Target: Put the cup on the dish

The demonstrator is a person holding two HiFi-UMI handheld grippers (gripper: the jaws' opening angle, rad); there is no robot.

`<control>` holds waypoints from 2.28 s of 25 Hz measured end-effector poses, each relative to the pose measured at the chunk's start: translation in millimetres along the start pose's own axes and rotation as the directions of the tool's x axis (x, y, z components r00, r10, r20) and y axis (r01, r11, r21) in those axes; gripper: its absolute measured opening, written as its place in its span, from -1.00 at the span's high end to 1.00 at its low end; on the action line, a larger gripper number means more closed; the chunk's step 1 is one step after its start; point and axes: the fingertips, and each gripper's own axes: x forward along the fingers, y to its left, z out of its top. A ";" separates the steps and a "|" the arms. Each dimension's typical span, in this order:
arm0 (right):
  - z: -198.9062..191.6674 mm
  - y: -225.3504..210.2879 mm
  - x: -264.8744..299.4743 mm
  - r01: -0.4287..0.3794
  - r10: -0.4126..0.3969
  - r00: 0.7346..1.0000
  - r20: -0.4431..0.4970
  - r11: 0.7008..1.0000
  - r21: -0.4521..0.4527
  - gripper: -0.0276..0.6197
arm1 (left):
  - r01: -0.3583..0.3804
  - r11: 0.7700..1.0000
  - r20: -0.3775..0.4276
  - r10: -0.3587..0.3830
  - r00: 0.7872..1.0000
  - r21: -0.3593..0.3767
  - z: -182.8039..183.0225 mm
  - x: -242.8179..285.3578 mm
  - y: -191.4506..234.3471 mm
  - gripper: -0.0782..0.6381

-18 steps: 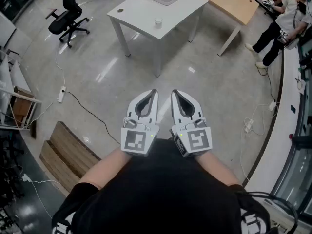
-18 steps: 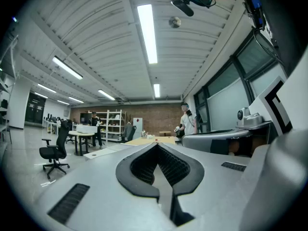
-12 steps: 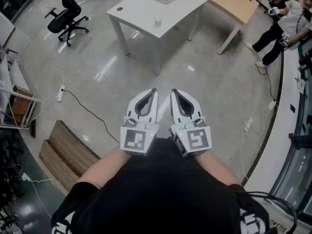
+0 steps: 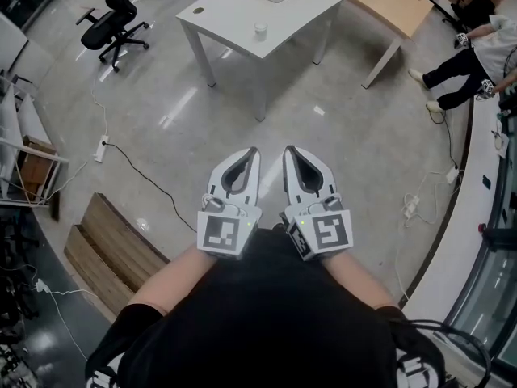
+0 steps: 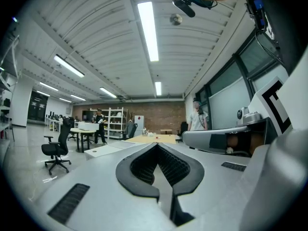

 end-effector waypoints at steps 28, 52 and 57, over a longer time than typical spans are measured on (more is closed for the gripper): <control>-45.1 -66.1 149.2 -0.012 0.012 0.988 -0.155 1.000 0.000 0.87 | -0.008 0.996 -0.065 0.002 0.998 -0.087 -37.7 139.7 86.7 0.77; -30.5 -68.9 331.2 0.042 -0.050 0.990 -0.132 0.997 -0.069 0.87 | 0.074 0.991 -0.039 -0.079 0.996 -0.109 -29.2 244.6 234.2 0.77; -35.4 -84.6 337.6 0.053 -0.060 0.987 -0.148 0.997 -0.052 0.87 | 0.077 0.990 -0.063 -0.085 0.994 -0.120 -34.9 259.6 232.0 0.77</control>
